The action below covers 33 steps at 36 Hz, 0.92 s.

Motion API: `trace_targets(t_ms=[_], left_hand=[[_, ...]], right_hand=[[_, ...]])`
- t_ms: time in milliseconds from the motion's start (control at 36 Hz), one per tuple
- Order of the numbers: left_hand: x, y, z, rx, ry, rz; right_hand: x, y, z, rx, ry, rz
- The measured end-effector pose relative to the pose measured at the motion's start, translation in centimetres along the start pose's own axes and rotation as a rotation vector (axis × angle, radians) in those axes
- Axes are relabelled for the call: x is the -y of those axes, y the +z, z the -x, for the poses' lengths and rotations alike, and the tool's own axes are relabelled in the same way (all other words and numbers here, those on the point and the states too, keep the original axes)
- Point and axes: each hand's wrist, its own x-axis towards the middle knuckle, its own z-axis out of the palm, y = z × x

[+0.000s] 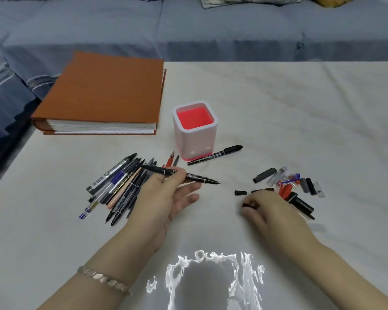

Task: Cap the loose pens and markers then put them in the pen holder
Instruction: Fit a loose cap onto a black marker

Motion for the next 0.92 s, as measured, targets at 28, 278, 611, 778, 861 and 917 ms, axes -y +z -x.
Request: trace_targets(t_ms=[28, 278, 611, 778, 861, 917], left_hand=[[0.1, 0.1, 0.2, 0.01, 0.002, 0.02], [0.4, 1.1, 1.8, 0.068, 0.073, 0.036], [1.1, 1.4, 2.4, 0.139, 0.114, 0.029], [1.1, 1.4, 2.7, 0.156, 0.166, 0.0], [1.4, 1.5, 2.9, 0.151, 0.185, -0.007], [1.7, 1.6, 3.1, 0.139, 0.199, 0.0]], right_hand=[[0.6, -0.3, 0.1, -0.024, 0.038, -0.111], [5.5, -3.2, 0.2, -0.187, 0.162, -0.765], [6.7, -3.2, 0.2, -0.187, 0.154, -0.804], [6.9, -2.9, 0.5, -0.237, 0.107, -0.791], [6.9, -2.8, 0.8, -0.257, 0.097, -0.795], [6.9, -2.6, 1.0, -0.259, 0.093, -0.8]])
